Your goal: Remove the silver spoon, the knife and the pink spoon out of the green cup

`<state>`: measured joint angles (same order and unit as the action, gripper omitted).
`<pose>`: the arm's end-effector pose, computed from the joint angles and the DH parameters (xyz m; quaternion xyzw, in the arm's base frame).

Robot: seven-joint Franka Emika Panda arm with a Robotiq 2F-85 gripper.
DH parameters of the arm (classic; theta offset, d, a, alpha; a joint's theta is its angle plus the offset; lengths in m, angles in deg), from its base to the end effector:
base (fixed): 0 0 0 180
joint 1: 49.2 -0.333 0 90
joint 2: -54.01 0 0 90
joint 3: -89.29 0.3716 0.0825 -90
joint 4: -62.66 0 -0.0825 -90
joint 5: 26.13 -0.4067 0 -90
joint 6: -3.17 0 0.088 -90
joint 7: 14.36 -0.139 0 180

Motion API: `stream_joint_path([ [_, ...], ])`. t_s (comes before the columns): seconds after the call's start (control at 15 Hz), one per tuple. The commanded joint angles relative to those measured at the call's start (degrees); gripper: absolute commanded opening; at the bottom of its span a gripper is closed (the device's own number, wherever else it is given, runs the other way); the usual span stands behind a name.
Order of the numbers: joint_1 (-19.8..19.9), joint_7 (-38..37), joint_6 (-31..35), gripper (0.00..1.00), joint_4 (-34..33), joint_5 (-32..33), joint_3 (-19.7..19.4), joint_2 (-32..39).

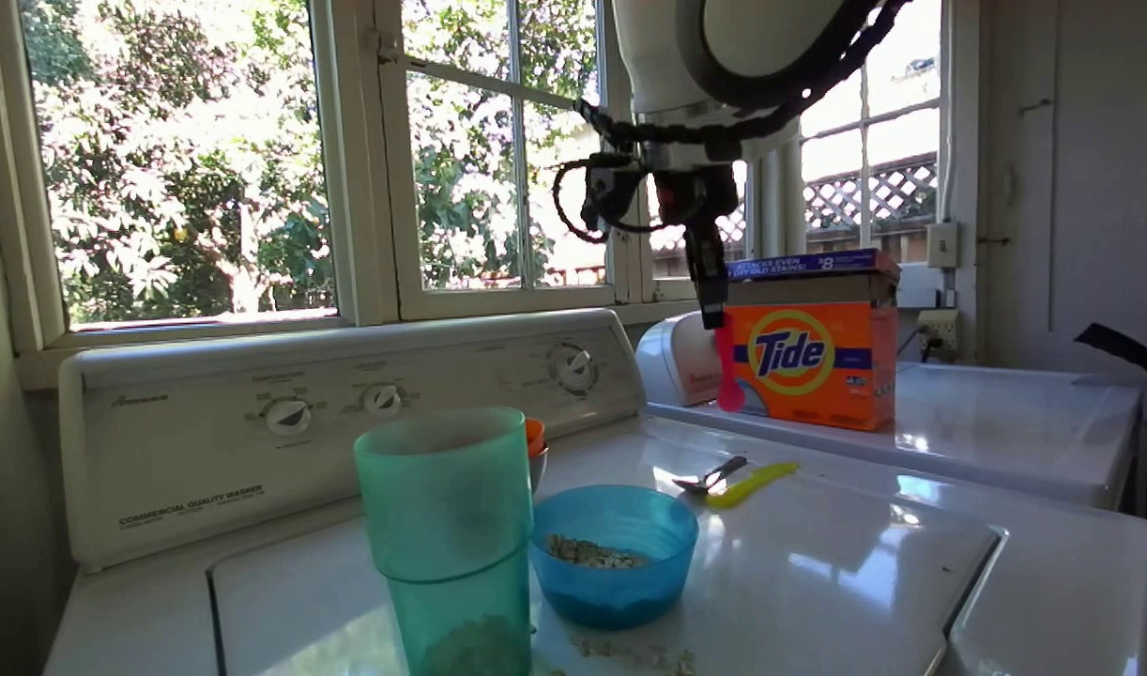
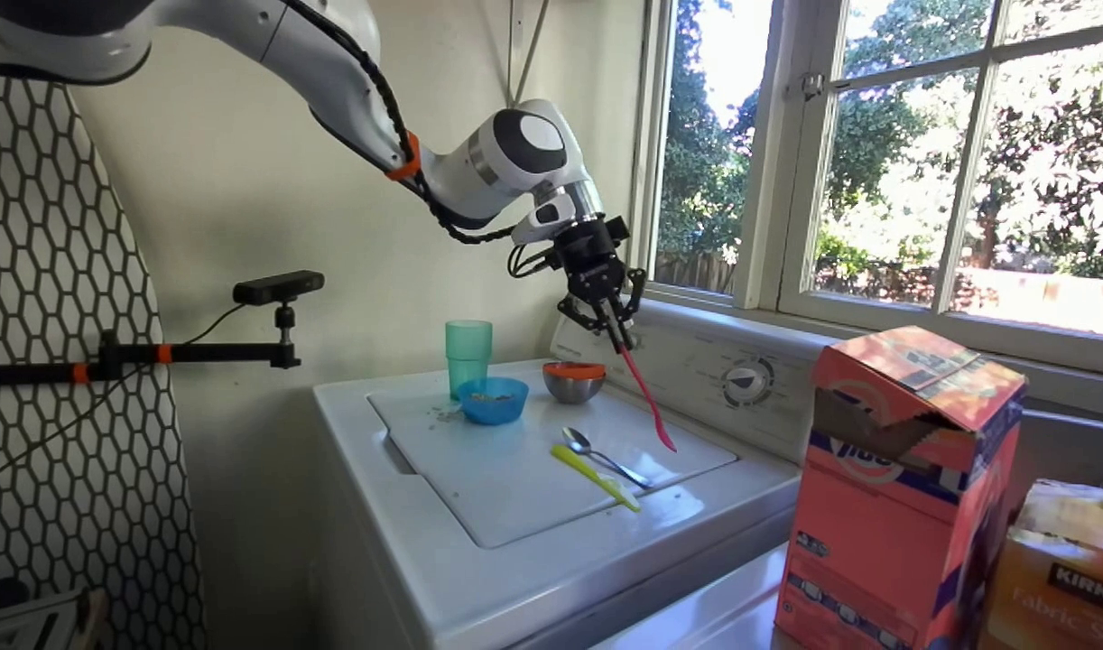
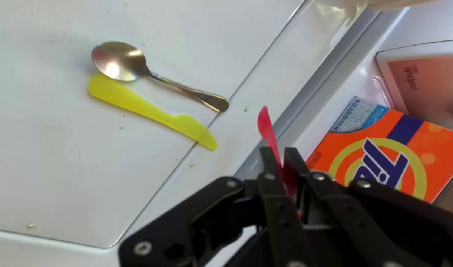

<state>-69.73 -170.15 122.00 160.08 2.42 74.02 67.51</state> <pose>0.6842 0.0399 0.4979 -0.3486 0.8997 -0.2613 0.0258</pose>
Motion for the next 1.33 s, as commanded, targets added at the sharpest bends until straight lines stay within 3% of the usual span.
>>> stream_joint_path([
  [0.0,1.15,-4.66,-1.0,0.03,1.61,-2.25,4.61,2.13],
  [0.07,-5.21,-2.29,-0.1,0.03,1.19,-6.73,-2.05,3.68],
  [0.13,-7.63,0.04,-0.23,0.03,-0.18,-9.84,-4.93,5.23],
  [0.2,-5.23,-2.79,-0.28,0.03,1.77,-9.71,0.42,4.72],
  [0.27,-6.29,-2.97,-0.91,0.03,1.32,-10.85,0.08,5.37],
  [0.33,-10.91,0.14,-1.56,0.03,-0.87,-14.13,-5.99,7.31],
  [0.4,-8.25,-2.33,-1.39,0.03,0.86,-13.84,-1.19,6.56],
  [0.6,-9.43,-1.44,-1.42,0.03,0.96,-18.47,-1.89,7.71],
  [0.67,-9.08,-1.61,-1.12,0.36,1.07,-19.74,-1.38,7.86],
  [0.73,-8.88,-1.67,-0.92,0.36,1.13,-20.87,-1.03,8.09],
  [1.07,-8.57,-1.37,-0.17,0.74,0.91,-23.89,-0.75,7.58],
  [1.13,-2.81,-1.68,-0.32,0.81,0.72,-22.34,5.77,6.34],
  [1.27,-0.36,1.46,-1.99,0.96,0.1,-23.52,8.89,4.32],
])
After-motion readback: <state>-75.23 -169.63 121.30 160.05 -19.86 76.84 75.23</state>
